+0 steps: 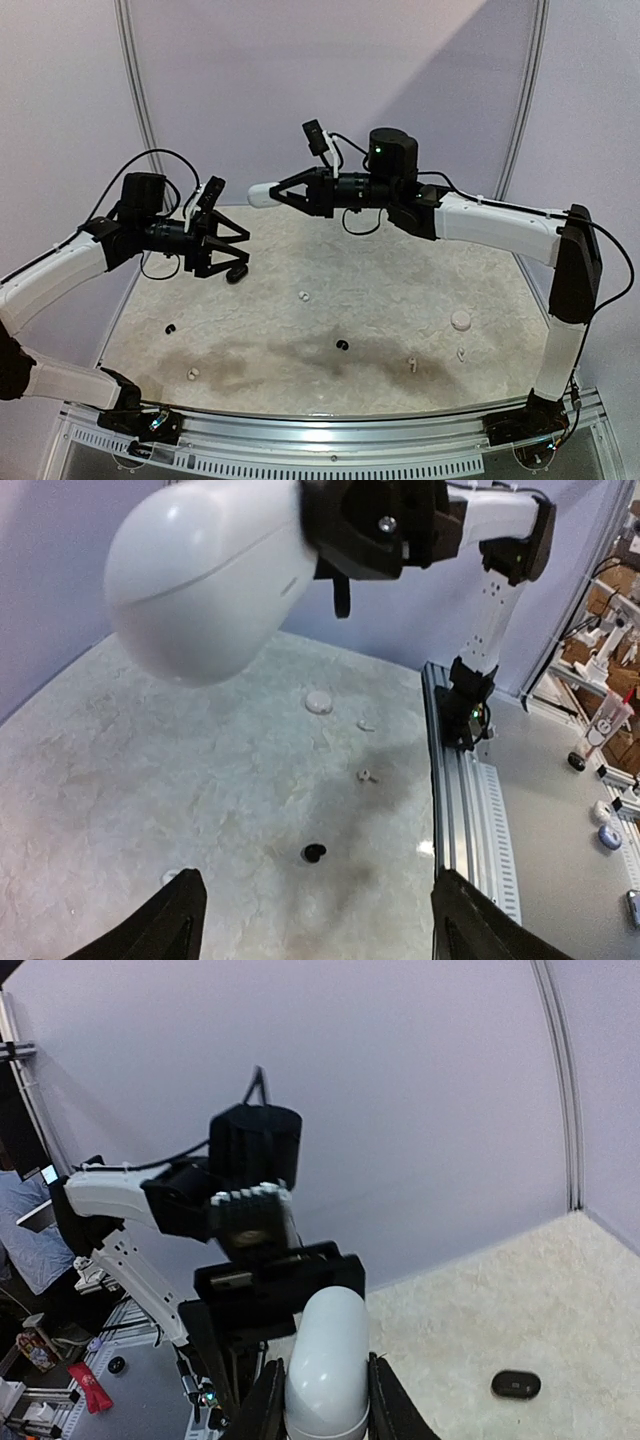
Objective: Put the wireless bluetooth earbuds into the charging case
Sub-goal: Pass from the right arm to the left
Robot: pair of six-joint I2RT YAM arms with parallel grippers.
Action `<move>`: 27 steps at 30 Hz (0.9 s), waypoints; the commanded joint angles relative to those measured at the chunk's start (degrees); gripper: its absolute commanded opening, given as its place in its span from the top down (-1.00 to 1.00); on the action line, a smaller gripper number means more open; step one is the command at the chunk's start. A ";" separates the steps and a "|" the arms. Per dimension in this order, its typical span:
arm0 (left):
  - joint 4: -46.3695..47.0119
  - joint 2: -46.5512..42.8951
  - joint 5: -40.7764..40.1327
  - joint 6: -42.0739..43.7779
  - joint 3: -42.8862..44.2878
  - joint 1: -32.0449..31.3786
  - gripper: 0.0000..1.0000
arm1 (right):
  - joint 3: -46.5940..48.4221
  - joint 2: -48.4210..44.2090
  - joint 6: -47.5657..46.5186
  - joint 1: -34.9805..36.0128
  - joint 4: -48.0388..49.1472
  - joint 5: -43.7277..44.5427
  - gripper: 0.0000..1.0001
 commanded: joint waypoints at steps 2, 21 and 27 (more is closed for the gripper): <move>28.80 1.15 4.33 -22.91 -2.67 -0.26 -0.49 | -1.02 0.29 -1.20 0.59 10.70 -2.25 1.00; 40.28 1.73 -1.26 -27.07 -2.66 -1.94 -0.04 | 1.32 3.44 1.28 0.97 15.09 -6.46 1.00; 39.51 1.91 0.05 -26.26 -2.83 -2.10 0.43 | 1.70 4.02 1.49 0.99 15.69 -6.44 1.00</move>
